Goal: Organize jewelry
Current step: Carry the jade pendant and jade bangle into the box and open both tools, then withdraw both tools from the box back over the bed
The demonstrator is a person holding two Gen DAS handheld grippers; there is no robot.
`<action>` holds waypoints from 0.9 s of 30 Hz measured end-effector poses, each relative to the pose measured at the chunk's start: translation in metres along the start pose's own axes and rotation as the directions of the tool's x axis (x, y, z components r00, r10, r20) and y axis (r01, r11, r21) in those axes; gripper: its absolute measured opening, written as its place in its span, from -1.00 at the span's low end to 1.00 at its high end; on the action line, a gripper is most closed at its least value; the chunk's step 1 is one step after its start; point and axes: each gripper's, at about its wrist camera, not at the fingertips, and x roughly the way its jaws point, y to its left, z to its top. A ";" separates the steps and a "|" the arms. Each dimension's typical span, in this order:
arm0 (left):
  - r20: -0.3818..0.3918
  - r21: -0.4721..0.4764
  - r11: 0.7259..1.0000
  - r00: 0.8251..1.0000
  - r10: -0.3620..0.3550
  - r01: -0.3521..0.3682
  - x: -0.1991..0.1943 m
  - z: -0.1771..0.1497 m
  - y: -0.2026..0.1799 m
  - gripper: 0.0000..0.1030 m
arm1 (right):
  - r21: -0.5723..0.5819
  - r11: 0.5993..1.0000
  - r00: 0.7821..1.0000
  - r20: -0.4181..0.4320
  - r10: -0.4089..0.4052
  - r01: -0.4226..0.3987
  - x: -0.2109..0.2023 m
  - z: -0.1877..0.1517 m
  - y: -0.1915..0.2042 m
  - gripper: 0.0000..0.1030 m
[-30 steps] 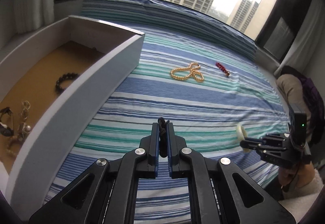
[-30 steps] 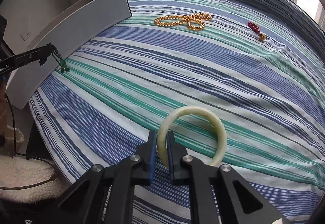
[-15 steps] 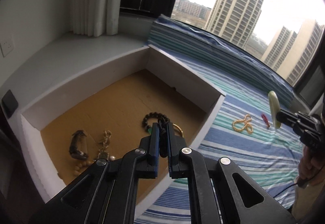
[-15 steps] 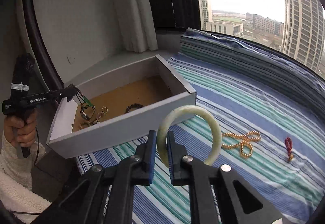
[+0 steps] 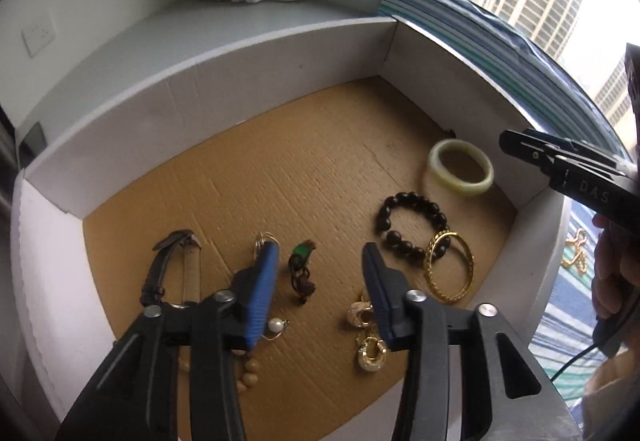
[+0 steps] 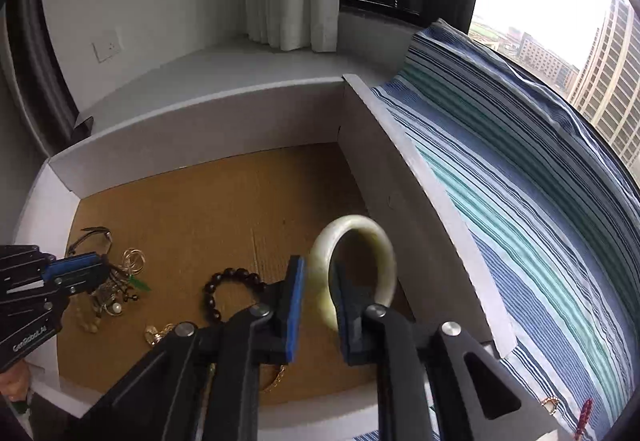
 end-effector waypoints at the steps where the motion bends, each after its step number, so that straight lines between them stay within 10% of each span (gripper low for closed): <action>1: 0.045 0.000 1.000 0.999 0.003 -0.003 -0.010 -0.001 0.000 0.13 | 0.038 0.999 1.000 0.023 0.011 -0.011 -0.006 -0.001 -0.004 -0.15; 4: 0.160 0.032 0.998 0.986 0.041 -0.047 -0.043 -0.009 -0.011 0.65 | 0.069 0.997 0.994 0.106 0.030 -0.038 -0.046 -0.007 -0.010 -0.15; 7: 0.213 0.073 0.997 0.977 0.021 -0.037 -0.068 -0.030 -0.031 0.73 | 0.033 0.999 0.984 0.181 -0.004 -0.002 -0.095 -0.034 -0.011 -0.05; 16: 0.094 0.244 0.952 0.972 -0.215 0.187 -0.062 -0.109 -0.135 0.90 | 0.162 0.971 0.970 0.139 -0.199 0.176 -0.160 -0.189 -0.050 0.09; 27: -0.031 0.441 0.874 0.977 -0.210 0.202 -0.024 -0.183 -0.238 0.89 | 0.519 0.735 0.888 -0.118 -0.444 0.437 -0.205 -0.371 -0.126 0.10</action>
